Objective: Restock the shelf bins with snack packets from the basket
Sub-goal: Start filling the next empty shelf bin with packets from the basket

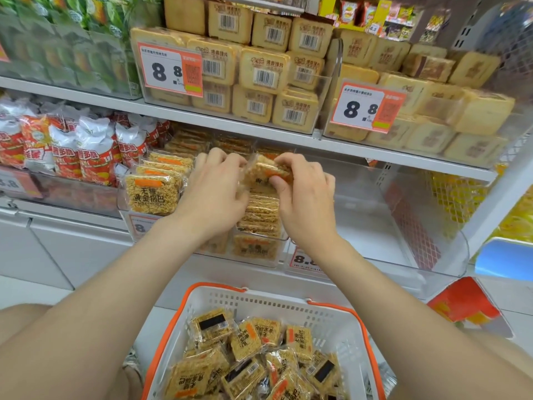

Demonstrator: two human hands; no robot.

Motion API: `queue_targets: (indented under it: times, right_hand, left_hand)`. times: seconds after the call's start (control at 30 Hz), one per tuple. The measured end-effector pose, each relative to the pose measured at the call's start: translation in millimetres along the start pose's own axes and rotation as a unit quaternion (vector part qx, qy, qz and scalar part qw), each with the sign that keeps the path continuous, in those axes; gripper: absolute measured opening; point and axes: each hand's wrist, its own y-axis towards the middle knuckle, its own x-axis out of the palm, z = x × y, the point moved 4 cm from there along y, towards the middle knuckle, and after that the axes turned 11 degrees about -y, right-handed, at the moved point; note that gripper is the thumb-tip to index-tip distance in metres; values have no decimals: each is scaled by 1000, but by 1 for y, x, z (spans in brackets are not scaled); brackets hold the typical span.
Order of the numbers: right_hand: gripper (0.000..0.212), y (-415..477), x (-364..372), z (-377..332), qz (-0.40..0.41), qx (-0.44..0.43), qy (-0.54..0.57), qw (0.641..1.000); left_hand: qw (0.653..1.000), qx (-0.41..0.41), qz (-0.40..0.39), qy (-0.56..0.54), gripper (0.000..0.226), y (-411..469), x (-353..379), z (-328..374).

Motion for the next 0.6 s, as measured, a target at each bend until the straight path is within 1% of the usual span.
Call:
queue_targets:
  times: [0.07,0.17,0.23,0.3,0.37,0.47,0.6]
  right_hand:
    - [18,7,7,0,-4,1,-8,1000]
    - [19,21,23,6,-19,-14,-93,995]
    - [25,33,32,9,-30,-21,-155,987]
    - [37,43,40,8,-37,-40,-205,977]
    - [43,47,44,7,-27,-55,-233,971]
    - [58,39,43,7,1,-78,-275,958]
    - [58,23,39,5,36,-84,-314,945]
  left_hand:
    - [998,23,4,65,52,6,2,-3]
    - [993,-2,-55,105,61,15,11,-12]
    - [987,-10,-93,132,67,18,18,-18]
    - [981,-9,-112,156,69,21,23,-21]
    - [978,-12,-127,163,71,23,26,-24]
    - [973,-21,-153,174,83,26,30,-29]
    - [968,-31,-163,187,91,27,32,-33]
